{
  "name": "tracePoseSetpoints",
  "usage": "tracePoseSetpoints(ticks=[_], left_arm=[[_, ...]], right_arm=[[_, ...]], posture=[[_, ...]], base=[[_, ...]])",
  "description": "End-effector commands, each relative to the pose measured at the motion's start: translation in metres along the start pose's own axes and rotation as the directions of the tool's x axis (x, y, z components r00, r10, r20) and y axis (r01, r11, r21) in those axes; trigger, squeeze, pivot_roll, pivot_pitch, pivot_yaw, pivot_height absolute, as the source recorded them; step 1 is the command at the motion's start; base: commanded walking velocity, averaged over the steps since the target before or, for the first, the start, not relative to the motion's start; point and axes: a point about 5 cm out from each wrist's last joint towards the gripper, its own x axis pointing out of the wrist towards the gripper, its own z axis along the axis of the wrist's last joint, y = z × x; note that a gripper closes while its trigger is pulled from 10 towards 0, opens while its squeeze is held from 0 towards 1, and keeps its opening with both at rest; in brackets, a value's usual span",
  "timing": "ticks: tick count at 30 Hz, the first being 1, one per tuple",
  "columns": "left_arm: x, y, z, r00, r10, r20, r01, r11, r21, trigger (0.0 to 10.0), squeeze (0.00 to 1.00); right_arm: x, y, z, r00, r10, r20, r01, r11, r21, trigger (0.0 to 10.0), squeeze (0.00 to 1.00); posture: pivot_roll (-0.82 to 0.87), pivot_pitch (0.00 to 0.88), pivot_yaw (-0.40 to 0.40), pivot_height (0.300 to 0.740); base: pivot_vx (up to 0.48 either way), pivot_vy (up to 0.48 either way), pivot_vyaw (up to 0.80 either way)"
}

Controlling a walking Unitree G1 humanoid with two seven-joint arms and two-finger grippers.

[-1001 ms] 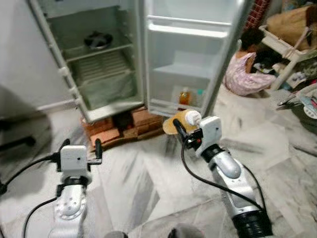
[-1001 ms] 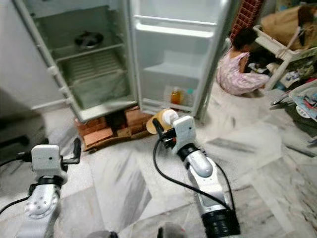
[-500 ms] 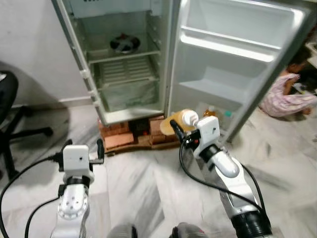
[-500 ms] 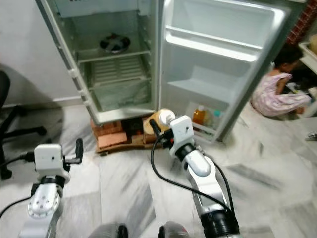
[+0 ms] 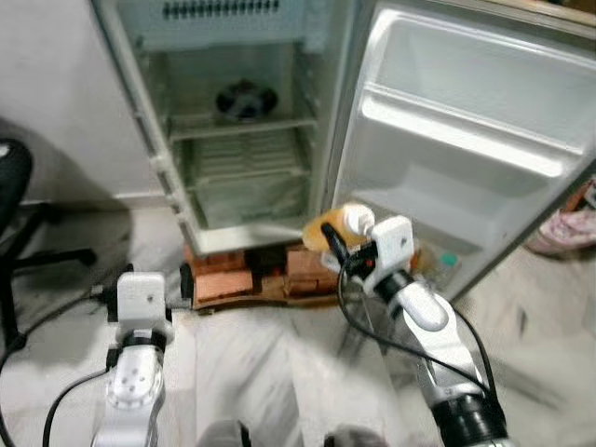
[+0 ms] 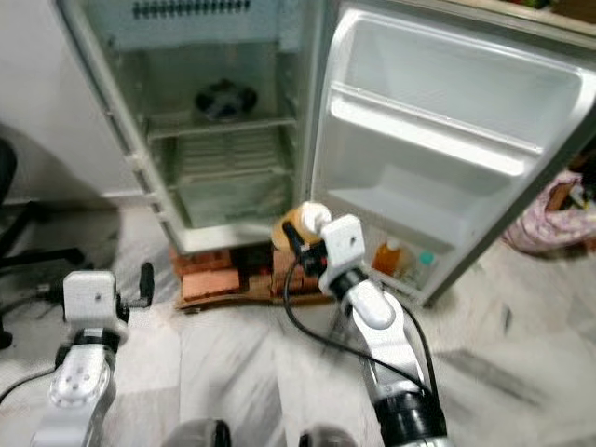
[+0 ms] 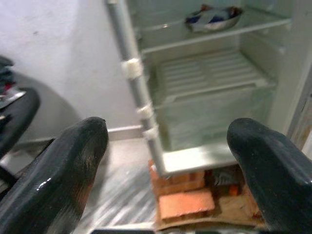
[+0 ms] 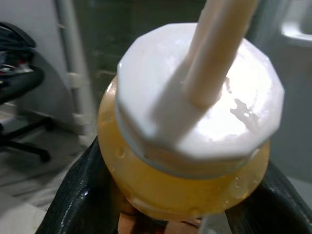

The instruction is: Restocking fridge

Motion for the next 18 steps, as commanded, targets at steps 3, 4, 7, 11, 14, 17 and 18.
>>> tracePoseSetpoints(ticks=[3, 4, 7, 11, 14, 17, 18], left_arm=[[-0.003, -0.006, -0.003, 1.000, -0.018, -0.016, 0.018, 1.000, 0.004, 10.0, 0.00], [-0.003, -0.006, -0.003, 1.000, -0.019, -0.017, 0.019, 1.000, 0.000, 10.0, 0.00], [-0.002, -0.007, -0.003, 1.000, -0.026, -0.014, 0.026, 1.000, 0.004, 10.0, 0.00], [-0.003, -0.007, -0.003, 1.000, -0.026, -0.014, 0.026, 1.000, 0.001, 10.0, 0.00], [-0.003, -0.008, -0.003, 0.999, -0.034, -0.012, 0.034, 0.999, -0.006, 10.0, 0.00], [-0.003, -0.008, -0.002, 0.999, -0.037, -0.011, 0.037, 0.999, -0.008, 10.0, 0.00], [-0.003, -0.008, -0.002, 0.999, -0.037, -0.011, 0.037, 0.999, -0.009, 10.0, 0.00]], right_arm=[[-0.004, -0.008, 0.000, 0.999, -0.038, -0.003, 0.038, 0.999, -0.020, 10.0, 0.00], [-0.004, -0.008, 0.000, 0.999, -0.040, -0.004, 0.040, 0.999, -0.024, 10.0, 0.00], [-0.004, -0.008, -0.001, 0.999, -0.042, -0.012, 0.042, 0.999, -0.023, 10.0, 0.00], [-0.004, -0.008, -0.004, 0.999, -0.040, -0.034, 0.040, 0.999, -0.020, 10.0, 0.00], [-0.005, -0.009, -0.009, 0.997, -0.044, -0.062, 0.044, 0.999, -0.008, 10.0, 0.00], [-0.007, -0.009, -0.011, 0.996, -0.043, -0.073, 0.042, 0.999, -0.018, 10.0, 0.00], [-0.007, -0.009, -0.011, 0.996, -0.043, -0.072, 0.042, 0.999, -0.014, 10.0, 0.00]], posture=[[0.00, 0.154, -0.027, 0.740], [0.00, 0.155, -0.028, 0.740], [0.00, 0.156, -0.028, 0.740], [0.00, 0.158, -0.030, 0.740], [0.00, 0.158, -0.030, 0.740], [0.00, 0.158, -0.030, 0.740], [-0.01, 0.158, -0.030, 0.740]], base=[[0.424, 0.000, 0.00], [0.262, 0.000, 0.00], [0.000, 0.000, 0.00], [0.000, 0.000, 0.00], [0.000, 0.000, 0.00], [0.000, -0.084, -0.17], [0.000, -0.247, -0.51]])
